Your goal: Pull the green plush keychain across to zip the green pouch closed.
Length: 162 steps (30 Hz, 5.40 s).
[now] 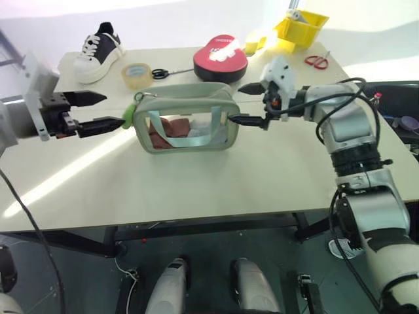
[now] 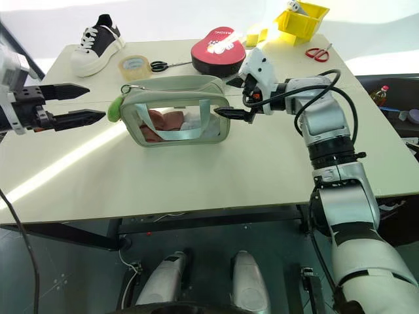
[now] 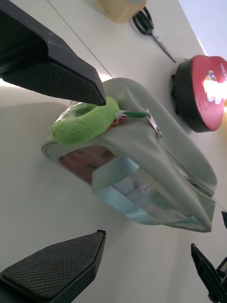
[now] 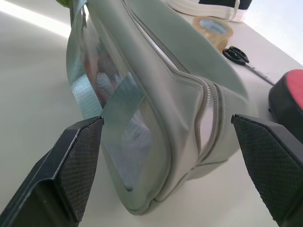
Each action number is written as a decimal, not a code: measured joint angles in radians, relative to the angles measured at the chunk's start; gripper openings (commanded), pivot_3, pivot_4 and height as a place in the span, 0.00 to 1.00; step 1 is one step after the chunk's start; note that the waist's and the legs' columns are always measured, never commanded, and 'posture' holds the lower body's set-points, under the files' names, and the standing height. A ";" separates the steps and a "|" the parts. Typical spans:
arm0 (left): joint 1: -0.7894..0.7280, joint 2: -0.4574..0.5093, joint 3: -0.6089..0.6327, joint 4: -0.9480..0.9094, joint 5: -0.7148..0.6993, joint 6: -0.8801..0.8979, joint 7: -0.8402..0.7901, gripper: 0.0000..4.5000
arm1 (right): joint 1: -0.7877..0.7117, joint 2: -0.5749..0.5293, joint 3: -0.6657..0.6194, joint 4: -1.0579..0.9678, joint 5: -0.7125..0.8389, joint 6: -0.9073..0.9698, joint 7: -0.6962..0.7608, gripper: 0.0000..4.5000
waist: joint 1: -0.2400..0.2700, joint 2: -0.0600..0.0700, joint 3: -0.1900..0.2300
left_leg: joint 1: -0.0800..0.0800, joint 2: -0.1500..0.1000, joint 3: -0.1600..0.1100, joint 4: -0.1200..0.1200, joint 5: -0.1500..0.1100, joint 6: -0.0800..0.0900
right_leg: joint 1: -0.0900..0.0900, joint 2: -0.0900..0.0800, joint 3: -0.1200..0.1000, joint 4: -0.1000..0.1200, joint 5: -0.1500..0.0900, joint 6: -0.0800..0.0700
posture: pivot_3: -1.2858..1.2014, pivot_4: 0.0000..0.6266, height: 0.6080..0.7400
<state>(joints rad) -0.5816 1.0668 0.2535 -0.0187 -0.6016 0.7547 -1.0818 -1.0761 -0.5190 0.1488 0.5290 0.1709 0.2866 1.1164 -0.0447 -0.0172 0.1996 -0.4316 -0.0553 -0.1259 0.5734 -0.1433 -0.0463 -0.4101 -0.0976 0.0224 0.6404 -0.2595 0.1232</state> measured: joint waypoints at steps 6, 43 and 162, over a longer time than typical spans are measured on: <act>0.037 0.000 0.032 -0.033 -0.020 0.020 0.022 1.00 | -0.007 0.008 0.003 0.038 -0.012 -0.034 0.033 0.10 | -0.001 0.000 0.000 | 0.000 0.000 0.000 0.000 0.000 0.000 | 0.000 0.000 0.000 0.001 0.000 0.000 | 0.52 0.24 1.00; -0.053 -0.111 -0.167 0.186 0.179 -0.195 0.015 0.94 | 0.035 -0.069 0.030 -0.054 -0.012 -0.073 0.188 0.00 | -0.003 0.000 0.000 | 0.003 0.000 0.000 0.001 0.000 -0.001 | 0.000 0.001 0.000 0.006 0.000 0.000 | 0.52 0.24 1.00; -0.174 -0.194 -0.237 0.297 0.354 -0.329 -0.057 0.00 | -0.105 0.034 0.025 -0.029 -0.054 -0.086 0.124 0.99 | -0.028 0.000 0.000 | 0.003 0.000 -0.001 0.001 0.000 -0.001 | -0.001 0.002 0.000 0.010 0.000 0.001 | 0.52 0.24 1.00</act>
<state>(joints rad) -0.7558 0.8730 0.0169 0.2783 -0.2479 0.4258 -1.1391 -1.1813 -0.4845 0.1740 0.4997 0.1167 0.2009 1.2405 -0.0728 -0.0168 0.1998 -0.4288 -0.0550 -0.1268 0.5748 -0.1434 -0.0469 -0.4114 -0.0961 0.0227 0.6499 -0.2596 0.1239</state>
